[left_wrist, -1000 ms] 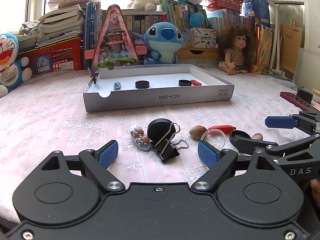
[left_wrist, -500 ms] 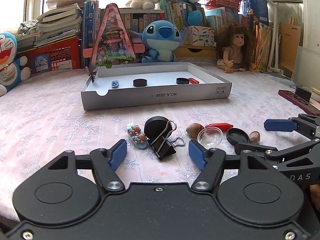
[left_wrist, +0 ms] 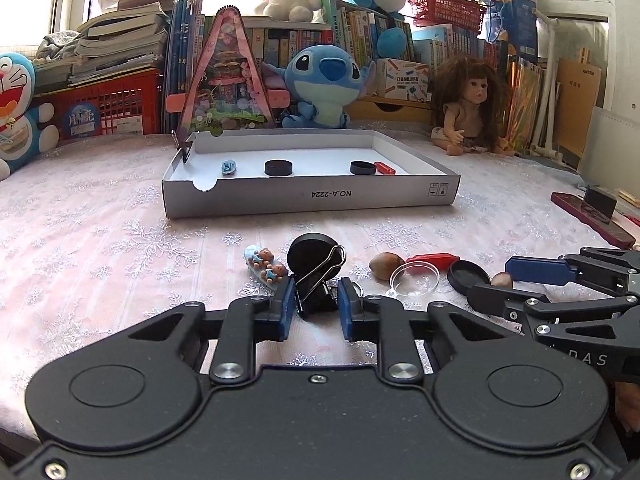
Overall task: Organize rigid objects
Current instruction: 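Grasp the black binder clip with the left tool while the right tool grasps the brown nut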
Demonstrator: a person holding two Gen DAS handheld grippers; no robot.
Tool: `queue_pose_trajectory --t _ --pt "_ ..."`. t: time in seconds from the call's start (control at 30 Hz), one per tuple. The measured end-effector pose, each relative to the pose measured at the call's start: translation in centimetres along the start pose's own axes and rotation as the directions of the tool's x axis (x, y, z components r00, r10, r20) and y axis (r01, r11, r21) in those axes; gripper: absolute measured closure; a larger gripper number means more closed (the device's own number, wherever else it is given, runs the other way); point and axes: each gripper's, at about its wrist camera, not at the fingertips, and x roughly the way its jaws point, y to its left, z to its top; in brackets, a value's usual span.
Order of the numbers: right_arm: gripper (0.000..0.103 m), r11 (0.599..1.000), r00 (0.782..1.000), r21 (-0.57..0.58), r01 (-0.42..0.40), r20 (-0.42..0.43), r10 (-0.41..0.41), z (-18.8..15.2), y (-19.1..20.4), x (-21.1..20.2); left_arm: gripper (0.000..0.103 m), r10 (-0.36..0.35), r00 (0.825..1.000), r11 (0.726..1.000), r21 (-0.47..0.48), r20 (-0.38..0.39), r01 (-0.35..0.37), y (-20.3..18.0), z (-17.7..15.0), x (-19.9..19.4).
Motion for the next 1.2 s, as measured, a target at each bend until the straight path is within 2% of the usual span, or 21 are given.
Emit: queue_pose_trajectory --t 0.2,0.7,1.0,1.13,1.2 --pt "0.055 1.000 1.000 -0.001 -0.014 0.000 0.014 -0.1 0.1 -0.2 0.081 -0.024 1.000 1.000 0.002 -0.002 0.024 -0.3 -0.1 0.0" --pt "0.056 0.999 0.999 -0.006 -0.037 0.005 0.037 -0.3 0.2 -0.5 0.081 -0.041 0.999 0.999 0.001 -0.003 0.041 -0.6 -0.2 0.0" --pt "0.056 1.000 1.000 0.003 -0.011 0.011 0.011 -0.4 -0.4 -1.0 0.080 0.001 1.000 0.999 -0.033 0.002 -0.001 0.1 0.0 -0.1" --pt "0.056 1.000 1.000 0.009 0.011 0.013 -0.011 -0.4 -0.5 -0.9 0.071 0.012 1.000 0.999 -0.051 0.005 -0.012 0.5 0.3 0.1" --pt "0.056 1.000 1.000 0.010 0.027 0.015 -0.027 -0.4 -0.6 -0.9 0.071 0.008 1.000 0.998 -0.055 0.003 -0.008 0.6 0.5 0.3"
